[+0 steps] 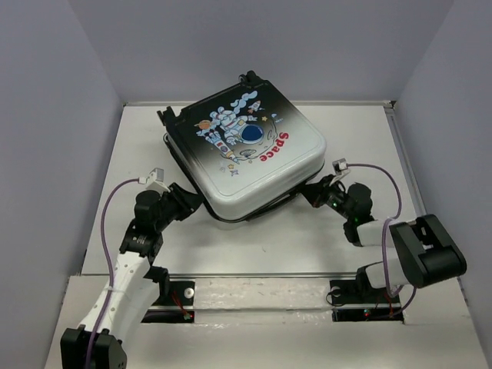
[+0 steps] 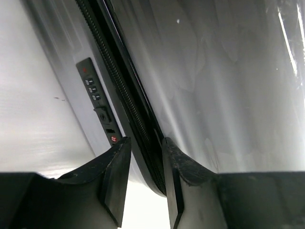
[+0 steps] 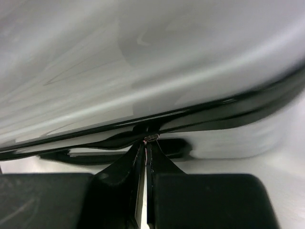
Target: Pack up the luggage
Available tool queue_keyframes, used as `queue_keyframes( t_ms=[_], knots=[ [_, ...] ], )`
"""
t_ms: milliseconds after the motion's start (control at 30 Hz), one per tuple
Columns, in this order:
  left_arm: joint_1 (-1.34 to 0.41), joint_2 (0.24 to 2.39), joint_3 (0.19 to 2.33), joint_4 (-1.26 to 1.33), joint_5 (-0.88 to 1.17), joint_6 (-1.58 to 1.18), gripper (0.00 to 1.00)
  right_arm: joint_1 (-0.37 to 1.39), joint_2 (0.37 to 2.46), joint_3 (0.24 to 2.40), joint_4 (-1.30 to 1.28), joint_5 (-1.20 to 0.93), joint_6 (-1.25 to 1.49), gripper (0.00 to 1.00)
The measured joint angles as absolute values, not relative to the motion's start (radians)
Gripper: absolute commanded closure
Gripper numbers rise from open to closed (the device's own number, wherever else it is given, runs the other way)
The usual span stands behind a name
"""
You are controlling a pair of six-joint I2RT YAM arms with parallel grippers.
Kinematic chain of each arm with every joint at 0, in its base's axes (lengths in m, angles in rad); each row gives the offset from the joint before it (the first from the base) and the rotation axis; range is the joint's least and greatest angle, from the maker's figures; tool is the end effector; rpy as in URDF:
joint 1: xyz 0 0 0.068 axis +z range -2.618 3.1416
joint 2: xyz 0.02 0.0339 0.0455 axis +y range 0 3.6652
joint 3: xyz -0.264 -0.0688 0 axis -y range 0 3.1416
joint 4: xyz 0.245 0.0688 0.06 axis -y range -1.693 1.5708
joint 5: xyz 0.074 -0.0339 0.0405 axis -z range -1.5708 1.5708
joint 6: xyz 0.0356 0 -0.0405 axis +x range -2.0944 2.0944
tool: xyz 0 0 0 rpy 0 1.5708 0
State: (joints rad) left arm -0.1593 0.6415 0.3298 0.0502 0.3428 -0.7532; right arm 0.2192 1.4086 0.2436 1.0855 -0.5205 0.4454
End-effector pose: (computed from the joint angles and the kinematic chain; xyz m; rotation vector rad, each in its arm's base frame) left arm 0.1600 -0.0378 0.2257 -0.3159 1.8985 -0.9417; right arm 0.2243 0.0681 0.1643 -0.2202 1.7105 0.9261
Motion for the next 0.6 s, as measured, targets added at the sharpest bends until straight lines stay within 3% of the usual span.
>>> queue_keyframes(
  t_ms=[300, 433, 500, 600],
  knots=[
    [-0.357, 0.714, 0.327, 0.133, 0.205, -0.852, 0.57, 0.845, 1.165, 0.297, 0.629, -0.056, 0.396, 0.93],
    [-0.53, 0.787, 0.354, 0.17, 0.142, -0.896, 0.57, 1.094, 1.258, 0.411, 0.542, 0.126, 0.408, 0.93],
    [-0.579, 0.817, 0.377, 0.163, 0.075, -0.9, 0.56, 1.206, 1.356, 0.517, 0.484, 0.313, 0.408, 0.93],
    [-0.602, 0.848, 0.426, 0.104, -0.025, -0.886, 0.49, 1.267, 1.475, 0.622, 0.465, 0.497, 0.437, 0.93]
  ],
)
